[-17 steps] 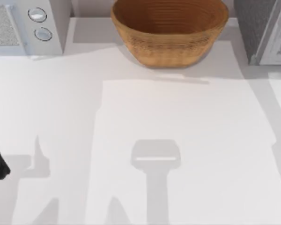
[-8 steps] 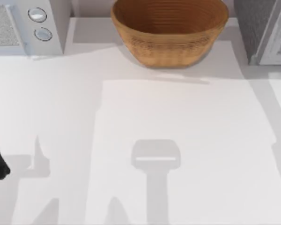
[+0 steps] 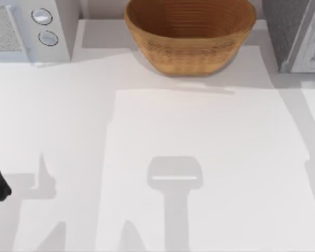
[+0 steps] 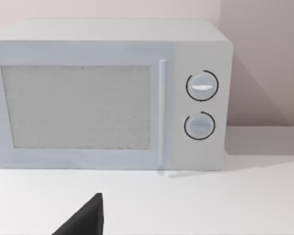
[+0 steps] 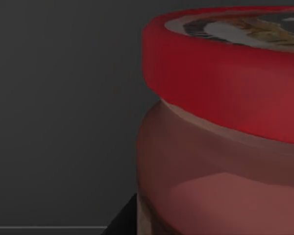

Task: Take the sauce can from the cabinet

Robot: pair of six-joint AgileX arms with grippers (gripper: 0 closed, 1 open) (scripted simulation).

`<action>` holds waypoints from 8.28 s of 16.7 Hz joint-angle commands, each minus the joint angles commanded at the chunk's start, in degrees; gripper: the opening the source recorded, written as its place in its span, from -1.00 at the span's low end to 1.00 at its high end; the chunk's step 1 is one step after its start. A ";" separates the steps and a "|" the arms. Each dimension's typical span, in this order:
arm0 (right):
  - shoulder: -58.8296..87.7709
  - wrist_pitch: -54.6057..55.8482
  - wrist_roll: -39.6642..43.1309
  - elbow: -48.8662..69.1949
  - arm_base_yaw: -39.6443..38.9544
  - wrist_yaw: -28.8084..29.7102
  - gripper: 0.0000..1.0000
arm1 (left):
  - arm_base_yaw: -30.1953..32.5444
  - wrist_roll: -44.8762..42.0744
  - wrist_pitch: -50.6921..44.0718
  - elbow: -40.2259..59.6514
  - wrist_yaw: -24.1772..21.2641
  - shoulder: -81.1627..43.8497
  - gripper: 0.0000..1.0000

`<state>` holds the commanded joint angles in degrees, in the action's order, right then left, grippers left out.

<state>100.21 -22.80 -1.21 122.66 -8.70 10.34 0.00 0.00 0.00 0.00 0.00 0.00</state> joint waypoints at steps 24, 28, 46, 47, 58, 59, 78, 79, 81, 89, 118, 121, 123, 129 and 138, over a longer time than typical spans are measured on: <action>-23.97 -20.54 -0.27 -2.91 -9.94 9.52 -1.00 | 0.00 0.00 0.00 0.00 0.00 0.00 1.00; -30.94 -16.00 -0.35 -11.11 -8.72 7.86 -1.00 | 0.00 0.00 0.00 0.00 0.00 0.00 1.00; -91.27 17.11 1.21 -113.22 6.72 -8.20 -1.00 | 0.00 0.00 0.00 0.00 0.00 0.00 1.00; -94.08 18.78 1.22 -116.31 7.33 -8.86 -1.00 | 0.00 0.00 0.00 0.00 0.00 0.00 1.00; -99.86 22.71 1.11 -122.66 8.53 -10.33 -1.00 | 0.00 0.00 0.00 0.00 0.00 0.00 1.00; -99.02 23.28 1.11 -122.57 8.53 -10.73 -1.00 | 0.00 0.00 0.00 0.00 0.00 0.00 1.00; -57.34 56.88 0.17 -114.67 11.96 -29.38 -1.00 | 0.00 0.00 0.00 0.00 0.00 0.00 1.00; -55.04 58.81 0.11 -114.18 12.20 -30.37 -1.00 | 0.00 0.00 0.00 0.00 0.00 0.00 1.00; -50.46 62.69 0.02 -113.19 12.71 -32.35 -1.00 | 0.00 0.00 0.00 0.00 0.00 0.00 1.00; -32.21 78.27 0.12 -109.16 14.66 -40.31 -1.00 | 0.00 0.00 0.00 0.00 0.00 0.00 1.00; 17.90 118.90 -0.37 -99.65 18.53 -62.80 -1.00 | 0.00 0.00 0.00 0.00 0.00 0.00 1.00; 19.79 119.02 -0.20 -97.71 16.86 -61.18 -1.00 | 0.00 0.00 0.00 0.00 0.00 0.00 1.00; 22.64 118.97 -0.07 -94.91 14.40 -58.63 -1.00 | 0.00 0.00 0.00 0.00 0.00 0.00 1.00; 28.06 118.61 0.11 -89.37 9.43 -53.37 -1.00 | 0.00 0.00 0.00 0.00 0.00 0.00 1.00; 28.06 118.61 0.11 -89.37 9.43 -53.37 0.06 | 0.00 0.00 0.00 0.00 0.00 0.00 1.00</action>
<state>128.27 95.81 -1.10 33.29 0.72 -43.03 0.00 0.00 0.00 0.00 0.00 0.00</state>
